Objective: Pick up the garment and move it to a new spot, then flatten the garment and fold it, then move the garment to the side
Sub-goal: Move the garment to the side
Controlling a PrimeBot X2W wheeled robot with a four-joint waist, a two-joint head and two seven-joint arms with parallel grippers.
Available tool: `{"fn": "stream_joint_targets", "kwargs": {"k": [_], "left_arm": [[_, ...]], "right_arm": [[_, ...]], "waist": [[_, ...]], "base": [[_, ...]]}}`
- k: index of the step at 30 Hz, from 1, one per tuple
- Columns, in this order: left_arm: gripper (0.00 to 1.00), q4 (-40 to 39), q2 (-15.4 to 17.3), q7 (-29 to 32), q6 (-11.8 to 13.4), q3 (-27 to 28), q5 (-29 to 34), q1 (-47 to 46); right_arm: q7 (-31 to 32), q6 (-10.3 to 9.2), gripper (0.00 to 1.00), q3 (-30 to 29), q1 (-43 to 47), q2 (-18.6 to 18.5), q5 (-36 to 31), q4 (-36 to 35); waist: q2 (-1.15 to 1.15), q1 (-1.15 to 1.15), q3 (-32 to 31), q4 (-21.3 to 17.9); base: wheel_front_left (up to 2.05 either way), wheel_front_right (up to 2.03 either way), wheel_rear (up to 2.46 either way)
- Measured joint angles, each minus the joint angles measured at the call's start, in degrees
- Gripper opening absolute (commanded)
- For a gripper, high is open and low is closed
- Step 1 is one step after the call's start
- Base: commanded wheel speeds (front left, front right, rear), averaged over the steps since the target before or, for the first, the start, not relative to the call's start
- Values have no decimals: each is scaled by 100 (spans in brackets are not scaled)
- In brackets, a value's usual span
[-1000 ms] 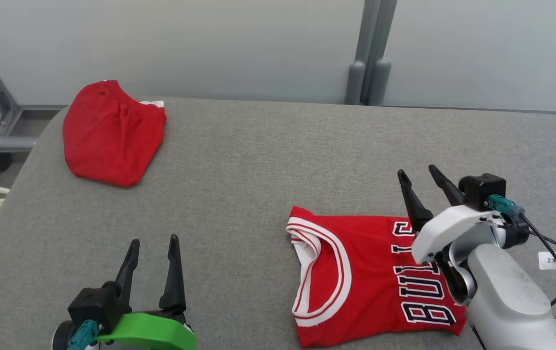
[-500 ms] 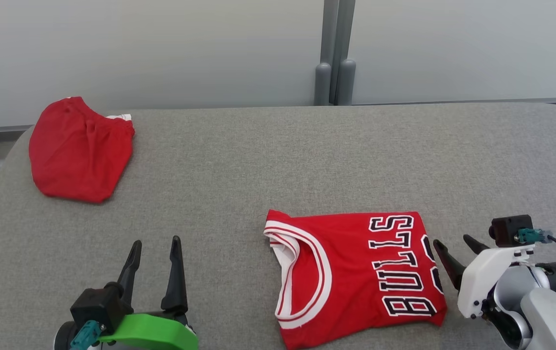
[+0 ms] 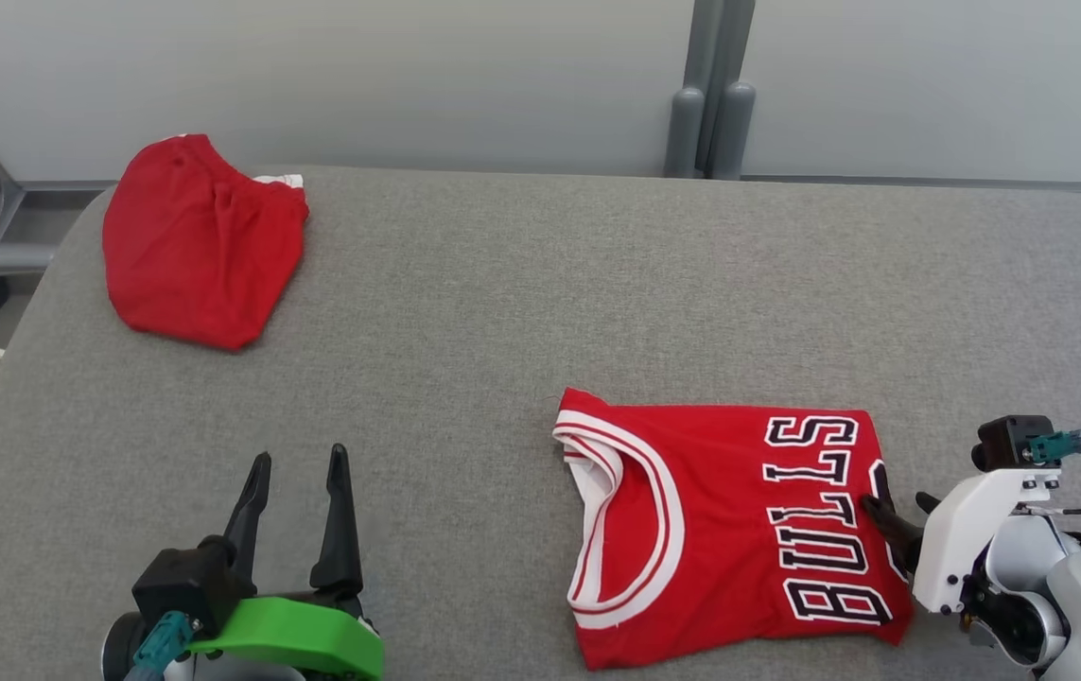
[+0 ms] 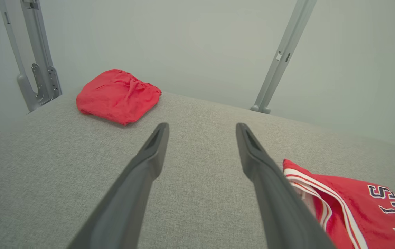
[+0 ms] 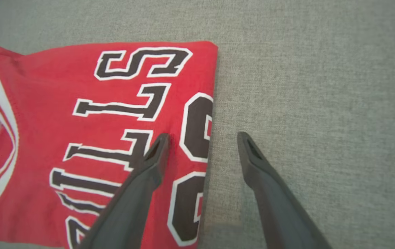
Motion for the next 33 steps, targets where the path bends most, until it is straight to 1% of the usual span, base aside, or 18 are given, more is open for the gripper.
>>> {"fn": "stream_joint_targets", "kwargs": {"k": [6,9,10,11,12,13,14,19,25,31,33], "left_arm": [[100,42,-14,-31,-37,32,1,-24],[100,68,-18,-48,-46,44,1,-43],[100,70,-20,-48,-47,49,2,-53],[100,74,-24,-49,-48,51,2,-63],[100,76,-30,-51,-53,58,2,-74],[100,75,-32,-53,-60,66,3,-82],[100,71,-34,-56,-60,70,7,-84],[100,38,-38,-74,-58,80,23,-87],[100,22,-37,-81,-63,68,48,-118],[100,-8,-40,-82,-62,54,64,-145],[100,-11,-36,-82,-64,58,65,-165]], "right_arm": [[305,0,100,9,-164,-10,238,366],[342,0,100,38,-269,-11,339,458],[341,0,94,59,-300,-12,348,480],[338,-1,63,88,-326,-12,363,492],[319,-1,39,126,-352,-16,375,491],[285,-1,22,178,-386,-23,379,486],[231,0,0,219,-417,-29,378,481],[-18,4,0,320,-575,-75,296,566],[-266,4,0,292,-775,-199,191,700],[-419,4,0,256,-984,-327,120,768],[-446,4,0,259,-1119,-369,78,782]], "waist": [[0,0,100,228],[0,0,150,305],[0,0,166,324],[0,0,181,337],[0,0,195,346],[0,0,209,350],[0,0,220,348],[0,0,246,254],[0,0,274,19],[0,0,305,-333],[0,0,324,-550]], "base": [[0,0,0],[0,0,0],[0,0,0],[0,0,0],[0,0,0],[0,0,0],[0,0,0],[0,0,0],[0,0,0],[0,0,0],[0,0,0]]}}
